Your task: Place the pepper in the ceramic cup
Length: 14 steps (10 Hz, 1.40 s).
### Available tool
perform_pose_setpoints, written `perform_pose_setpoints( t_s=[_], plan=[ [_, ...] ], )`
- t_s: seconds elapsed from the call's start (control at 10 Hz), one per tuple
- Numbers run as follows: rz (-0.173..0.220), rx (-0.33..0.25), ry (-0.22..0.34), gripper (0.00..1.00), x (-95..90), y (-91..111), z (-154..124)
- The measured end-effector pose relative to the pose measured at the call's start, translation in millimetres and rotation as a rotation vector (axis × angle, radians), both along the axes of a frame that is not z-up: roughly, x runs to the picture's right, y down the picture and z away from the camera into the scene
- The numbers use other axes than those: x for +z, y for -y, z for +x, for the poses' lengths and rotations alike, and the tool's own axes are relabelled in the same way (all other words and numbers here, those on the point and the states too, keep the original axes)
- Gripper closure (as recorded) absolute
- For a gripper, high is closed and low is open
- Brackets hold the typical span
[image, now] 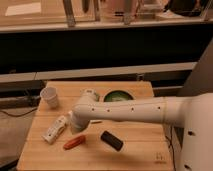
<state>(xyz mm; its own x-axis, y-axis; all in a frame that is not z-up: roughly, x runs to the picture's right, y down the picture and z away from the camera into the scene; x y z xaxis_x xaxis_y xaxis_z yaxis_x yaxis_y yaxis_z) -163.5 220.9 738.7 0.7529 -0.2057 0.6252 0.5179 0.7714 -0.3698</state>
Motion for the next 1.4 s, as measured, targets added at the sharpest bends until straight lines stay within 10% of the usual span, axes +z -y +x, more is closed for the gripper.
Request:
perform_pose_setpoints(
  t_s=[1.4],
  plan=[
    [-0.007,0.068,0.036,0.2,25.9,-23,1]
  ],
)
